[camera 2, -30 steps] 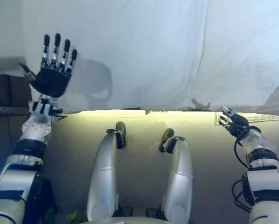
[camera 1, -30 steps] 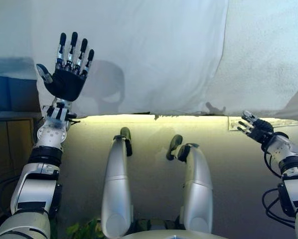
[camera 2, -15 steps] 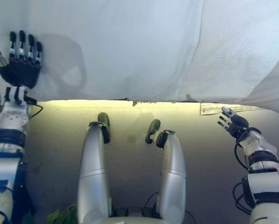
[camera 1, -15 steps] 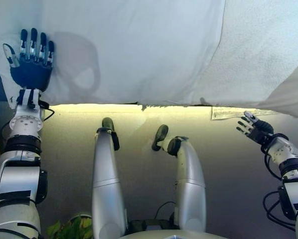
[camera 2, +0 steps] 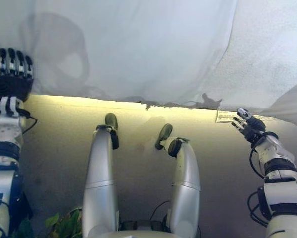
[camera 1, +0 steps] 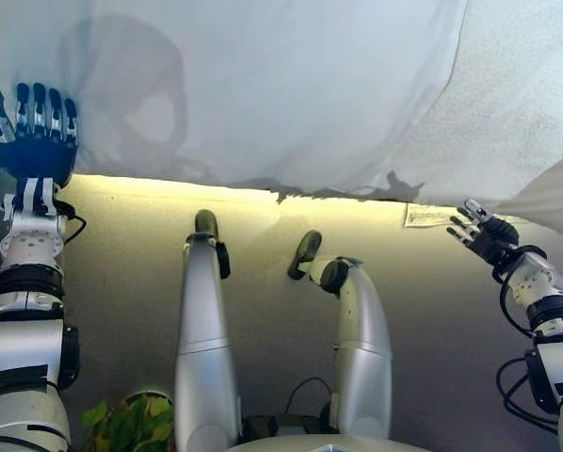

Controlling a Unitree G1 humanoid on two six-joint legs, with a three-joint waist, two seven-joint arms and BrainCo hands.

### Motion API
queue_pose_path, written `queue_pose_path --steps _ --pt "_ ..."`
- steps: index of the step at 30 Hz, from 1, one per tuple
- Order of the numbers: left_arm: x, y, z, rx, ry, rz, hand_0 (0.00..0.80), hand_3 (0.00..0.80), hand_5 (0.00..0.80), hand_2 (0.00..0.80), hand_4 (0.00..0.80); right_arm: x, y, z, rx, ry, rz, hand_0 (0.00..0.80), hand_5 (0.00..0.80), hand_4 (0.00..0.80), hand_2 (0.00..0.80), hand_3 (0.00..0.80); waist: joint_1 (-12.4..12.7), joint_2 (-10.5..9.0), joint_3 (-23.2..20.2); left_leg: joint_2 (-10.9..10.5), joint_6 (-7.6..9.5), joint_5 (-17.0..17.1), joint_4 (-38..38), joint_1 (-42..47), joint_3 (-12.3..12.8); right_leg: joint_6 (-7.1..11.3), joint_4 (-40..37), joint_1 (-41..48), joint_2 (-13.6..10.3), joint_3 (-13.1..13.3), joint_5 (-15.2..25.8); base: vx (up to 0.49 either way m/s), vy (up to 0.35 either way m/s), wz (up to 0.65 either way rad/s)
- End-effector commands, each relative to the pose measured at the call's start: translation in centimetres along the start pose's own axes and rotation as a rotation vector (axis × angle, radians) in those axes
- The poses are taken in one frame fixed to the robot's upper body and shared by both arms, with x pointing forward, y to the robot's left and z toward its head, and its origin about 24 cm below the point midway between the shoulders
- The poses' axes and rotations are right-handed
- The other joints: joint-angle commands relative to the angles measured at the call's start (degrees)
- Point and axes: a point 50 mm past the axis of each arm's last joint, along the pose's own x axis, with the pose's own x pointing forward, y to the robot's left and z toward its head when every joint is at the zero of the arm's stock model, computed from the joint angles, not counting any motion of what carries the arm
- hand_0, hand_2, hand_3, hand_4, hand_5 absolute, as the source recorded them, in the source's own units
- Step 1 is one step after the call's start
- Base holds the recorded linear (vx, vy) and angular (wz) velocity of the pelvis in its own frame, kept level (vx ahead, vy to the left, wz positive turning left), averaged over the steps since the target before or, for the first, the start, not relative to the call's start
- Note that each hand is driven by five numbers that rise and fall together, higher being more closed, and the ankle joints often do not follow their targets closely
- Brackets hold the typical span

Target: Make the bed neatly

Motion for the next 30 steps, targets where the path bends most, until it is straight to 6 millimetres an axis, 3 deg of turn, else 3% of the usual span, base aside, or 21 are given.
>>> queue_pose_path --steps 1,13,23,30 --pt "-2.3 2.8 2.0 -0.003 -0.053 0.138 0.0 0.0 0.0 0.0 0.0 -2.1 -3.7 1.8 0.037 -0.089 -0.109 0.0 0.0 0.0 0.0 0.0 1.7 1.35 -0.3 -2.0 -1.49 -0.7 -6.4 4.5 -0.2 5.55 -3.6 1.1 -2.5 0.6 8.2 -0.021 0.01 0.04" --pt "-5.4 5.1 4.0 0.009 -0.081 0.236 0.0 0.0 0.0 0.0 0.0 -3.0 -4.6 3.6 0.024 -0.148 -0.137 0.0 0.0 0.0 0.0 0.0 1.4 4.49 -0.3 -2.7 -1.82 -0.3 -7.4 6.1 1.3 4.67 -3.6 0.9 -2.9 2.3 7.2 -0.017 0.008 0.03" --pt "-6.5 5.9 2.0 -0.029 -0.065 0.214 0.0 0.0 0.0 0.0 0.0 -2.5 -3.9 2.5 0.037 -0.133 -0.095 0.0 0.0 0.0 0.0 0.0 0.3 6.65 -0.3 -1.8 -2.54 -0.2 -10.0 13.8 3.9 4.37 -5.2 7.2 -2.8 3.5 5.6 -0.012 -0.034 0.02" --pt "-8.6 7.7 0.6 -0.017 -0.014 0.302 0.0 0.0 0.0 0.0 0.0 -2.5 -4.3 0.6 0.021 -0.088 -0.113 0.0 0.0 0.0 0.0 0.0 -0.6 7.72 -0.6 -1.4 -3.54 -0.1 -13.6 23.7 7.0 4.35 -8.2 16.1 -2.7 3.1 4.1 0.018 -0.049 -0.01"
